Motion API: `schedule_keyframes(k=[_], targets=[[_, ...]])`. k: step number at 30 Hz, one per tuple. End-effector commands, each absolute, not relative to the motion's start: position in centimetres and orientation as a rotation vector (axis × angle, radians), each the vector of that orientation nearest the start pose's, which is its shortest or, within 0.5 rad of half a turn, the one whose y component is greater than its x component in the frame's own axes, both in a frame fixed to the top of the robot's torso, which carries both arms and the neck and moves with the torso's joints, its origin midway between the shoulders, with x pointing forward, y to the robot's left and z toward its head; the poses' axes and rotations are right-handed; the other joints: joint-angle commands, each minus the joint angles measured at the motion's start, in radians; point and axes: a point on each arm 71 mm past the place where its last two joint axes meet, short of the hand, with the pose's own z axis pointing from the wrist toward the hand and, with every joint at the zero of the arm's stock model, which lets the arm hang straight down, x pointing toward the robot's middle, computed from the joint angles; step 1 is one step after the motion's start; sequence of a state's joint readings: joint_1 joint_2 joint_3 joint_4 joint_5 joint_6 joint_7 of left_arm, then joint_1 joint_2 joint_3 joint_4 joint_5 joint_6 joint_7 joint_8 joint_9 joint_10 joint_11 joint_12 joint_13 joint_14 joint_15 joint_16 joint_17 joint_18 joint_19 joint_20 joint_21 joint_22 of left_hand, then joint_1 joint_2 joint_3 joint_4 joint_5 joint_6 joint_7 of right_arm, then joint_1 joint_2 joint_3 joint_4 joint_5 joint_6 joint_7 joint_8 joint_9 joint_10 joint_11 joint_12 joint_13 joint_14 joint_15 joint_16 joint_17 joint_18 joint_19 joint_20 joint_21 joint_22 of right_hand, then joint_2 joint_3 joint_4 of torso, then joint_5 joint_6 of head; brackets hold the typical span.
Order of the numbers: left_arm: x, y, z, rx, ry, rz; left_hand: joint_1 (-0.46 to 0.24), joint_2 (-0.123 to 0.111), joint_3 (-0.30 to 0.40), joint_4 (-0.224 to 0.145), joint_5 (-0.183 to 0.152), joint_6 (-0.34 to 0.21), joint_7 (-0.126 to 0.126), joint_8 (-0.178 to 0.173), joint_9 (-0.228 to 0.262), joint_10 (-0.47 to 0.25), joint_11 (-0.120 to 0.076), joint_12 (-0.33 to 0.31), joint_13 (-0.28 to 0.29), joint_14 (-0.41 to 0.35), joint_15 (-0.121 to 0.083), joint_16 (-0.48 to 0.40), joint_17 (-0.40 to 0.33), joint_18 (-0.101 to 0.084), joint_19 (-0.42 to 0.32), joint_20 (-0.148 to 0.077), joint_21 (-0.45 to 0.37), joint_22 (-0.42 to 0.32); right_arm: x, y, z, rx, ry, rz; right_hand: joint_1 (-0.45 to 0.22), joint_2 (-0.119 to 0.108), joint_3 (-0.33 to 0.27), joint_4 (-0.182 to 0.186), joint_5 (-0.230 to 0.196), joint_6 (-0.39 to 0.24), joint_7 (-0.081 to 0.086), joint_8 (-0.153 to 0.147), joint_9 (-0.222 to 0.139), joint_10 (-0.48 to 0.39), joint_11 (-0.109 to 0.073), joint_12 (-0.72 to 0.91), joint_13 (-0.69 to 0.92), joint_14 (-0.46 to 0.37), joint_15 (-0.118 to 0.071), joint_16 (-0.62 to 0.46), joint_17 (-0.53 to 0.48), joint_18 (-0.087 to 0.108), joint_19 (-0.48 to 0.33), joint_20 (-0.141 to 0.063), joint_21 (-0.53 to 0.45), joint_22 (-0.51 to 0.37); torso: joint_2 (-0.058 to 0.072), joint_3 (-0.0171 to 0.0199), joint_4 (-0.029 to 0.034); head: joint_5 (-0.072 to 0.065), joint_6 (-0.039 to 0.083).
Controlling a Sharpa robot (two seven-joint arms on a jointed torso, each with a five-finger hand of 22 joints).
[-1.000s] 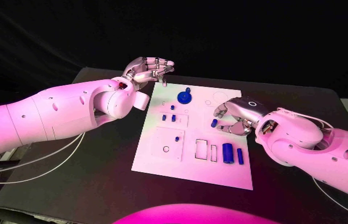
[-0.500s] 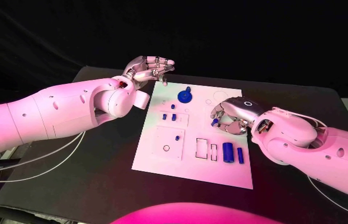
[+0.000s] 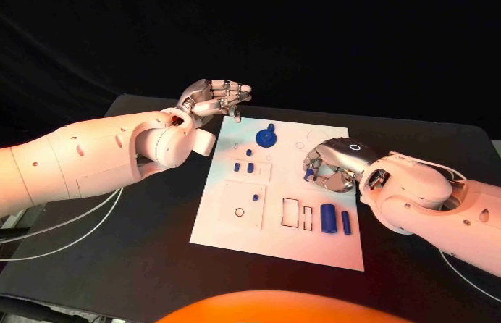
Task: Assemble the parts on the task board
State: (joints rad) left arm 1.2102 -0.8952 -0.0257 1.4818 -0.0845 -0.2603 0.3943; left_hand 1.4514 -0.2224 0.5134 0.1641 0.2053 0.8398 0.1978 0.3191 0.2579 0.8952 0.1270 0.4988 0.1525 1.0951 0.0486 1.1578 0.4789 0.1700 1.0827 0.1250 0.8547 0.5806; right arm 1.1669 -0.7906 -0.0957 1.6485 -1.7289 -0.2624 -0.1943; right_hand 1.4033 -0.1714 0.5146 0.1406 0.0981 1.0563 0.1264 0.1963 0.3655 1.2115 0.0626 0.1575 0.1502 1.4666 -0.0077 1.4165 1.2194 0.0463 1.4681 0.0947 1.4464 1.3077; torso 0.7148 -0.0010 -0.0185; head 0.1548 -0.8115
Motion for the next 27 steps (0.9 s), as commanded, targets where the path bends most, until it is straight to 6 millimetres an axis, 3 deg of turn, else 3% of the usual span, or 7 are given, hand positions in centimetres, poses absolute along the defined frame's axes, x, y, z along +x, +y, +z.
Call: schedule_keyframes(k=[1, 17, 27], targets=[[49.9, 24.3, -16.8, -1.022, 1.404, -1.523, 0.0, 0.0, 0.006, 0.001, 0.003, -0.007, -0.001, -0.004, -0.001, -0.006, 0.003, 0.002, 0.001, -0.007, -0.002, -0.002, -0.001, 0.015, -0.001, 0.004, -0.004, -0.001, 43.9, -13.6, -21.8, -0.51, 1.707, 0.585, -0.002, -0.01, 0.008, 0.0, -0.006, 0.004, 0.002, 0.005, 0.001, 0.005, 0.001, -0.009, -0.001, 0.038, -0.007, 0.005, 0.0, -0.02, 0.058, -0.006, 0.001, 0.217, 0.0, 0.0002, 0.0011, -0.001, -0.002], [49.9, 24.5, -16.8, -1.025, 1.402, -1.516, -0.001, 0.001, 0.007, 0.0, 0.003, -0.007, -0.001, -0.003, -0.001, -0.008, 0.003, 0.004, 0.001, -0.008, -0.002, -0.002, -0.001, 0.015, -0.001, 0.005, -0.004, -0.001, 43.9, -13.3, -22.7, -0.519, 1.727, 0.572, -0.013, -0.016, 0.017, -0.002, -0.007, 0.003, 0.004, 0.006, 0.004, -0.001, 0.004, -0.019, -0.003, 0.038, -0.004, 0.004, -0.002, -0.019, 0.057, -0.005, -0.001, 0.217, 0.0, -0.0001, -0.0006, 0.002, -0.007], [49.9, 24.5, -16.8, -1.026, 1.4, -1.512, 0.001, 0.004, 0.011, -0.001, 0.004, -0.008, -0.001, -0.003, -0.001, -0.01, 0.003, 0.007, 0.002, -0.008, -0.002, -0.001, -0.002, 0.015, -0.001, 0.005, -0.005, -0.002, 43.1, -13.4, -21.1, -0.452, 1.576, 0.654, -0.009, 0.0, 0.049, -0.023, -0.006, 0.029, -0.005, 0.028, 0.02, 0.037, -0.007, -0.015, 0.006, 0.038, -0.012, 0.006, 0.001, -0.026, 0.069, -0.009, 0.032, 0.23, -0.001, 0.0008, 0.001, 0.002, -0.006]])
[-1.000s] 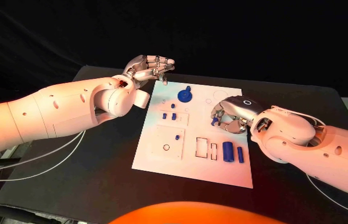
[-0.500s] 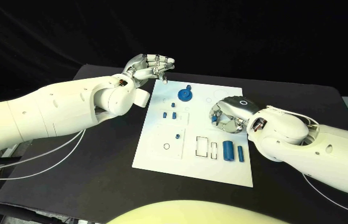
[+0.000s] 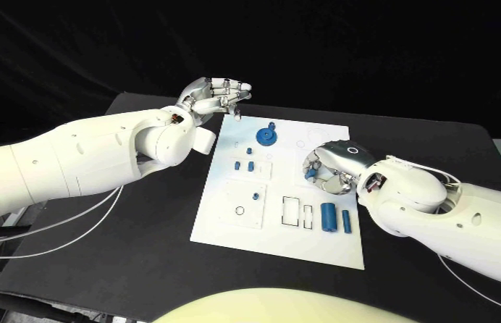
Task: Assemble the parts on the task board
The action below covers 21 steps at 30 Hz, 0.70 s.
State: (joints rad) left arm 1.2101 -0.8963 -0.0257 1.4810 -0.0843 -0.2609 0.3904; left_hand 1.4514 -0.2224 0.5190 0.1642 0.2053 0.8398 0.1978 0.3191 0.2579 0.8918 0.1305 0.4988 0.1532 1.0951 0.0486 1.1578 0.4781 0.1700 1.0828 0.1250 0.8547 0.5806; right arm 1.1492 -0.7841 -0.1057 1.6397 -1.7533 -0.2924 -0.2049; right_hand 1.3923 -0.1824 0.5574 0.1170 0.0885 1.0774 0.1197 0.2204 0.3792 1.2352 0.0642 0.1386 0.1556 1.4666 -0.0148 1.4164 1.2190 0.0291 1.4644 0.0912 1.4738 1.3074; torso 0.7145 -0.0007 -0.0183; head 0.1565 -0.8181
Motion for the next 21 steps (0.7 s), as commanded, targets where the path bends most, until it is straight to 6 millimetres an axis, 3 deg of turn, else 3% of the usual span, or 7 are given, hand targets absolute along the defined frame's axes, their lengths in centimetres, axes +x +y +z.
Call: schedule_keyframes(k=[1, 10, 21], targets=[[49.9, 24.5, -16.8, -1.026, 1.4, -1.512, 0.001, 0.004, 0.005, -0.001, 0.004, -0.008, -0.001, -0.003, -0.001, -0.006, -0.001, 0.007, 0.001, -0.008, -0.002, -0.001, -0.001, 0.015, -0.001, 0.005, -0.005, -0.002, 43.0, -13.4, -20.8, -0.444, 1.559, 0.665, 0.002, 0.012, 0.007, -0.001, 0.004, 0.009, 0.001, 0.005, 0.006, 0.014, -0.009, 0.004, 0.0, 0.038, -0.005, 0.006, 0.0, -0.009, 0.073, -0.006, 0.005, 0.23, -0.001, 0.0, 0.0005, 0.001, 0.001], [50.0, 24.5, -16.8, -1.027, 1.399, -1.51, 0.002, 0.005, 0.007, -0.003, 0.004, -0.008, -0.001, -0.002, -0.001, -0.007, -0.001, 0.008, 0.002, -0.008, -0.002, -0.001, -0.002, 0.015, -0.001, 0.005, -0.005, -0.002, 41.6, -12.5, -18.4, -0.413, 1.485, 0.749, 0.004, 0.012, 0.01, -0.005, 0.004, 0.009, 0.001, 0.007, 0.008, 0.016, -0.009, 0.003, 0.001, 0.038, -0.006, 0.006, 0.0, -0.009, 0.073, -0.007, 0.005, 0.23, 0.0, -0.0007, -0.0007, 0.004, 0.002], [50.1, 24.1, -16.9, -1.027, 1.402, -1.518, 0.002, 0.005, 0.007, -0.003, 0.004, -0.008, -0.001, -0.002, -0.001, -0.007, -0.001, 0.008, 0.002, -0.008, -0.002, -0.001, -0.002, 0.015, -0.001, 0.005, -0.005, -0.002, 38.5, -6.8, -18.1, -0.467, 1.47, 0.937, 0.005, 0.011, 0.014, -0.012, 0.006, 0.006, 0.003, 0.007, 0.01, 0.015, -0.009, 0.0, 0.001, 0.038, -0.006, 0.005, -0.002, -0.009, 0.072, -0.008, 0.002, 0.23, -0.002, -0.0022, 0.0003, 0.02, -0.001]])
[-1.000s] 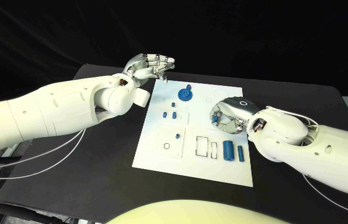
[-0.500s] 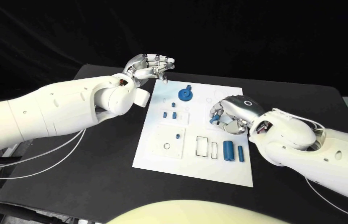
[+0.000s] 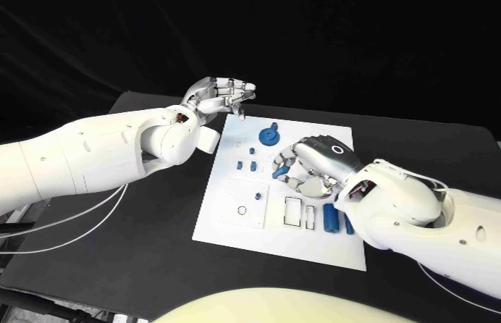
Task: Assemble the parts on the task board
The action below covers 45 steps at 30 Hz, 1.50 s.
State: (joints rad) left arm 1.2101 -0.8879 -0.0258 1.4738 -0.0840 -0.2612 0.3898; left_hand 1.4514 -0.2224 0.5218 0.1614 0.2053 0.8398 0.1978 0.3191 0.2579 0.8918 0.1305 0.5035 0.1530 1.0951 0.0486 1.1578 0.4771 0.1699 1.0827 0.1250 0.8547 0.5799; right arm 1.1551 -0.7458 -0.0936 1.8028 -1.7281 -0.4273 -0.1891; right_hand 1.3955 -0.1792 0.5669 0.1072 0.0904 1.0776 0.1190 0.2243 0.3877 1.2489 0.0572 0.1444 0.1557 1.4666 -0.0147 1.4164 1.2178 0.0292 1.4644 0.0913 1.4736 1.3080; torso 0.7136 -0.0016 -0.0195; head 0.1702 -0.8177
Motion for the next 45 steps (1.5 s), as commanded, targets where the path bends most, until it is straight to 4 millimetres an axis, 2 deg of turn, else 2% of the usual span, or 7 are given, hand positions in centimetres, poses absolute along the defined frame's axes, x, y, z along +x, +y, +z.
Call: schedule_keyframes(k=[1, 9, 11, 16, 25, 45], targets=[[50.1, 24.1, -16.9, -1.027, 1.403, -1.519, 0.002, 0.005, 0.004, 0.0, 0.004, -0.008, -0.001, -0.002, -0.001, -0.007, -0.001, 0.004, 0.002, -0.008, -0.002, -0.001, -0.001, 0.015, -0.001, 0.005, -0.005, -0.001, 38.2, -6.1, -18.2, -0.475, 1.471, 0.955, 0.002, 0.007, 0.004, -0.002, 0.004, 0.005, 0.004, 0.003, 0.001, 0.002, -0.002, -0.006, 0.001, 0.038, -0.006, 0.005, -0.001, -0.009, 0.072, -0.008, 0.002, 0.229, -0.001, -0.001, 0.0017, 0.007, -0.001], [50.1, 23.7, -16.9, -1.027, 1.407, -1.528, 0.002, 0.005, 0.004, 0.0, 0.004, -0.008, -0.001, -0.002, -0.001, -0.007, -0.001, 0.004, 0.002, -0.008, -0.002, -0.001, -0.001, 0.015, -0.001, 0.005, -0.005, -0.001, 36.9, -2.9, -19.9, -0.519, 1.503, 1.027, 0.002, 0.007, 0.006, -0.005, 0.006, 0.003, 0.005, 0.003, 0.002, 0.001, -0.001, -0.008, 0.001, 0.038, -0.006, 0.004, -0.003, -0.008, 0.071, -0.008, -0.001, 0.228, 0.0, -0.0026, 0.001, 0.019, 0.001], [50.1, 23.6, -16.9, -1.027, 1.408, -1.53, 0.002, 0.005, 0.004, 0.0, 0.004, -0.008, -0.001, -0.002, -0.001, -0.007, -0.001, 0.004, 0.002, -0.008, -0.002, -0.001, -0.001, 0.015, -0.001, 0.005, -0.005, -0.001, 36.8, -2.3, -20.7, -0.528, 1.521, 1.035, 0.002, 0.007, 0.006, -0.005, 0.006, 0.003, 0.005, 0.003, 0.002, 0.001, -0.001, -0.008, 0.001, 0.038, -0.006, 0.004, -0.003, -0.008, 0.071, -0.008, -0.001, 0.228, 0.001, -0.0012, 0.001, 0.022, 0.001], [50.1, 23.4, -16.9, -1.026, 1.411, -1.534, 0.002, 0.005, 0.004, 0.0, 0.004, -0.008, -0.001, -0.002, -0.001, -0.007, -0.001, 0.004, 0.002, -0.008, -0.002, -0.001, -0.001, 0.015, -0.001, 0.005, -0.005, -0.001, 36.5, -1.5, -22.2, -0.545, 1.556, 1.039, 0.002, 0.008, 0.008, -0.006, 0.007, 0.002, 0.006, 0.003, 0.003, 0.0, 0.0, -0.009, 0.001, 0.037, -0.005, 0.004, -0.004, -0.008, 0.07, -0.008, -0.003, 0.228, 0.002, -0.0009, 0.0025, 0.025, 0.001], [50.1, 23.2, -16.9, -1.025, 1.415, -1.54, 0.002, 0.006, 0.006, -0.003, 0.003, -0.009, 0.0, -0.001, -0.001, -0.009, 0.0, 0.007, 0.002, -0.009, -0.002, 0.0, -0.002, 0.015, -0.001, 0.005, -0.004, -0.001, 36.7, -1.1, -23.7, -0.592, 1.596, 0.993, 0.002, 0.009, 0.01, -0.009, 0.009, 0.0, 0.007, 0.003, 0.004, 0.0, 0.001, -0.011, 0.002, 0.037, -0.005, 0.004, -0.003, -0.008, 0.07, -0.008, -0.002, 0.228, 0.001, 0.0003, 0.0009, 0.03, -0.004], [50.1, 23.3, -16.9, -1.027, 1.418, -1.538, 0.001, 0.005, 0.006, -0.003, 0.003, -0.009, 0.0, -0.001, -0.001, -0.01, 0.0, 0.008, 0.003, -0.009, -0.001, 0.0, -0.002, 0.015, -0.001, 0.005, -0.004, -0.001, 36.8, -1.0, -24.4, -0.675, 1.598, 0.914, 0.0, 0.008, 0.01, -0.011, 0.012, -0.001, 0.008, 0.004, 0.005, 0.0, 0.001, -0.012, 0.002, 0.038, -0.004, 0.004, -0.002, -0.008, 0.071, -0.008, -0.001, 0.228, 0.003, 0.0009, 0.0012, 0.033, -0.011]])
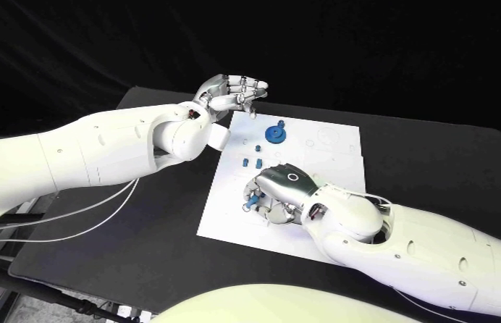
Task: Assemble the parts on the task board
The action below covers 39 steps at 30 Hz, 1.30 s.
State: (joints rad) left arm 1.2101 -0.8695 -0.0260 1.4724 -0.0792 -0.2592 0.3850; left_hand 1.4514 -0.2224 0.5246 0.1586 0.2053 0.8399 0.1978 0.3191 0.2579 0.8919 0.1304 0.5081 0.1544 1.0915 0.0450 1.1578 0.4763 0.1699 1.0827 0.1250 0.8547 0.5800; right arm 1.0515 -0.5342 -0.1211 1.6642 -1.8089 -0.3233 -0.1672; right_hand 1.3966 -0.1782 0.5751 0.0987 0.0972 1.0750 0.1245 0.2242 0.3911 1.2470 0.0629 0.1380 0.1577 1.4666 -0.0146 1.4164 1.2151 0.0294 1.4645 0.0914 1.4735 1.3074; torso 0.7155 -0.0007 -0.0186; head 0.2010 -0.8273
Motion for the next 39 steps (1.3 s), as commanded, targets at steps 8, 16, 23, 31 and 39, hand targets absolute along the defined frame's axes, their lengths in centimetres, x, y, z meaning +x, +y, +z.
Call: schedule_keyframes(k=[8, 16, 23, 31, 39], targets=[[50.07, 23.3, -16.92, -1.028, 1.418, -1.537, 0.001, 0.005, 0.004, 0.0, 0.003, -0.009, 0.0, -0.001, -0.001, -0.01, 0.0, 0.003, 0.001, -0.006, 0.002, 0.0, -0.001, 0.015, -0.001, 0.005, -0.004, -0.001, 36.51, -0.62, -24.45, -0.673, 1.593, 0.929, -0.001, 0.007, 0.002, -0.002, 0.005, 0.002, 0.002, 0.004, 0.001, 0.002, -0.005, -0.006, 0.0, 0.038, -0.004, 0.004, 0.001, -0.008, 0.071, -0.008, 0.0, 0.229, 0.0, -0.0008, 0.0012, 0.004, -0.005], [50.08, 23.37, -16.93, -1.029, 1.418, -1.535, 0.001, 0.005, 0.004, 0.0, 0.003, -0.009, 0.0, -0.001, -0.001, -0.01, 0.0, 0.003, 0.001, -0.006, 0.002, 0.0, -0.001, 0.015, -0.001, 0.005, -0.004, -0.001, 36.32, -0.6, -24.44, -0.67, 1.591, 0.935, -0.003, 0.008, 0.003, -0.004, 0.007, 0.003, 0.002, 0.005, 0.002, 0.003, -0.005, -0.006, 0.001, 0.038, -0.004, 0.006, 0.004, -0.009, 0.072, -0.008, 0.003, 0.23, 0.0, -0.0008, 0.0004, 0.006, -0.008], [50.06, 23.37, -16.93, -1.029, 1.42, -1.535, 0.0, 0.005, 0.005, -0.001, 0.002, -0.01, 0.0, 0.0, -0.001, -0.012, 0.0, 0.006, 0.002, -0.006, 0.002, 0.001, -0.002, 0.015, -0.001, 0.005, -0.004, -0.001, 36.48, -0.59, -24.71, -0.675, 1.614, 0.911, -0.024, -0.003, 0.0, -0.004, 0.007, -0.014, 0.008, 0.0, 0.004, -0.004, 0.0, -0.016, 0.001, 0.036, 0.0, 0.002, -0.004, -0.008, 0.07, -0.005, -0.003, 0.229, -0.001, -0.0014, -0.0004, 0.007, -0.007], [50.05, 23.33, -16.93, -1.029, 1.421, -1.536, 0.0, 0.005, 0.005, -0.001, 0.002, -0.01, 0.0, 0.0, -0.001, -0.012, 0.0, 0.006, 0.002, -0.006, 0.002, 0.001, -0.002, 0.015, -0.001, 0.005, -0.004, -0.001, 36.75, -0.33, -25.03, -0.68, 1.631, 0.882, -0.082, -0.043, -0.008, 0.007, 0.012, -0.102, 0.03, -0.052, -0.015, -0.03, 0.02, -0.035, 0.005, 0.034, 0.016, 0.001, -0.008, -0.004, 0.062, 0.009, -0.023, 0.223, 0.0, -0.001, 0.0011, 0.006, -0.009], [50.07, 23.33, -16.94, -1.03, 1.423, -1.535, -0.001, 0.005, 0.006, -0.002, 0.002, -0.011, 0.0, 0.001, -0.001, -0.013, 0.0, 0.007, 0.002, -0.007, 0.003, 0.001, -0.003, 0.015, -0.001, 0.005, -0.004, -0.001, 36.74, -0.16, -24.99, -0.668, 1.62, 0.883, -0.098, -0.054, -0.018, 0.011, 0.014, -0.12, 0.021, -0.062, -0.018, -0.034, 0.015, -0.036, 0.009, 0.032, 0.014, -0.001, -0.013, -0.003, 0.061, 0.009, -0.027, 0.222, -0.001, -0.0011, 0.0005, 0.005, -0.01]])
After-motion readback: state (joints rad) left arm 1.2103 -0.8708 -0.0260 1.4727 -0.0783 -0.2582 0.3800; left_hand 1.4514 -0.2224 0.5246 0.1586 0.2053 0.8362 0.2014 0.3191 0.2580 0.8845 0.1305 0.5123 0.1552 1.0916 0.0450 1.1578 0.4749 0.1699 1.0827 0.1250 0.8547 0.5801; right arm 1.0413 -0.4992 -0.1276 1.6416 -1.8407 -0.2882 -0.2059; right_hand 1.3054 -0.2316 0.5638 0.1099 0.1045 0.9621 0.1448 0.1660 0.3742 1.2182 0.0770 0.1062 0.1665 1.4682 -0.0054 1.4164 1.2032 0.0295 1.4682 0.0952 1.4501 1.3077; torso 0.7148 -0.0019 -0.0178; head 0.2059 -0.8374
